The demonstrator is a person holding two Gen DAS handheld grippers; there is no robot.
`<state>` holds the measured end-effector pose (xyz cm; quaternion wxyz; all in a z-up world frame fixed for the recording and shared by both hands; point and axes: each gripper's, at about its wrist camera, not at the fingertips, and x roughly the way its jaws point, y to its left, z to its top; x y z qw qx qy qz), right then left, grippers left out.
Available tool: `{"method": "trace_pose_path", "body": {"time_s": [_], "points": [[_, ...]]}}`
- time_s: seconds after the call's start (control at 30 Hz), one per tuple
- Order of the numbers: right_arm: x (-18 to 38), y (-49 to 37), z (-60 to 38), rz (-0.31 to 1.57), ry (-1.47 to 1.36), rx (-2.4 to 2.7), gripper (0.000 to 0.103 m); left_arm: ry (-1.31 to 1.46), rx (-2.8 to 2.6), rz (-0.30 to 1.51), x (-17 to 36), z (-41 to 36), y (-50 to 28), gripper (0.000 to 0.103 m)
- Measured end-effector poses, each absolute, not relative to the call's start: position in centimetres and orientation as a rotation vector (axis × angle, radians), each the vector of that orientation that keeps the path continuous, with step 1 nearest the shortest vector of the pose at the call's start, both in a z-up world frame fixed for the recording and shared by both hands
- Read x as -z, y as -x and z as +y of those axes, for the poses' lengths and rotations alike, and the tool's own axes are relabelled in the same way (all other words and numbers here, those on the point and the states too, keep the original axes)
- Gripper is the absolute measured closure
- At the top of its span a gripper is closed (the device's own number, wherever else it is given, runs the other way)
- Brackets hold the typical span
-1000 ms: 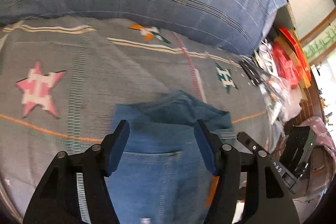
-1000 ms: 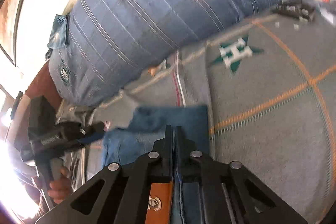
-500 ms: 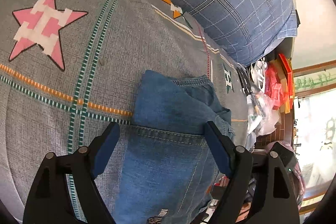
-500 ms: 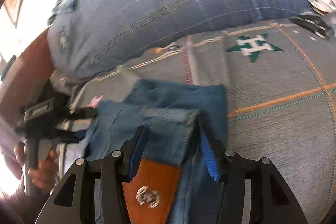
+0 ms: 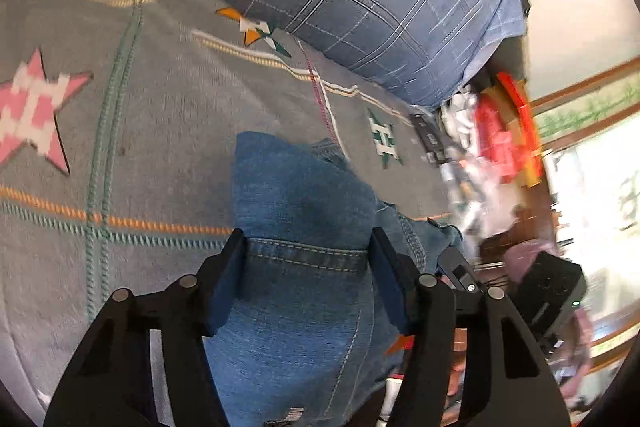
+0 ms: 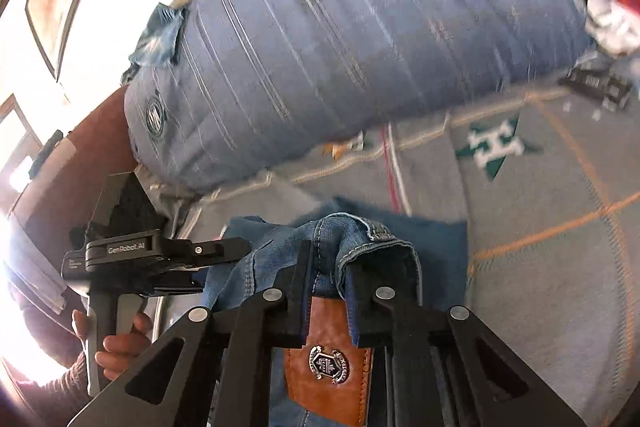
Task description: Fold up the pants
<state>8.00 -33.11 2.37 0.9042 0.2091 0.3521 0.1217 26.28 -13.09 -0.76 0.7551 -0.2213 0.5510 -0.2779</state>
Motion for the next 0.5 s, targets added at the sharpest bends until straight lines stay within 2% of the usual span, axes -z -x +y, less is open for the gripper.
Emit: {"method": "trace_pose_path", "body": {"time_s": [0.13,0.2,0.23,0.27,0.4,0.43,0.5], "points": [[2.0,-9.7,-33.6,0.867,-0.421,-0.152,0.089,0.333,0.48,1.223,3.3,-15.2,-27.3,0.036],[4.8,-10.3,-33.6,0.938,-0.459,-0.141,0.089,0.351,0.485,1.236,3.6,-14.7,-27.4,0.035],[4.7,-9.8,-33.6,0.916,-0.468,-0.135,0.088,0.377,0.495,1.25,3.4,-14.2,-27.4,0.035],[4.2,-9.5,-33.5,0.909,-0.48,-0.149,0.082,0.4,0.508,1.262,3.1,-13.6,-27.3,0.035],[1.7,-7.0,-34.9,0.839,-0.53,-0.19,0.071,0.467,0.555,1.224,1.4,-10.9,-26.5,0.035],[1.2,-6.6,-35.8,0.811,-0.549,-0.174,0.062,0.472,0.549,1.203,1.1,-10.6,-26.5,0.034],[1.1,-6.8,-36.9,0.792,-0.586,-0.145,0.059,0.478,0.525,1.203,1.3,-10.4,-26.6,0.033]]}}
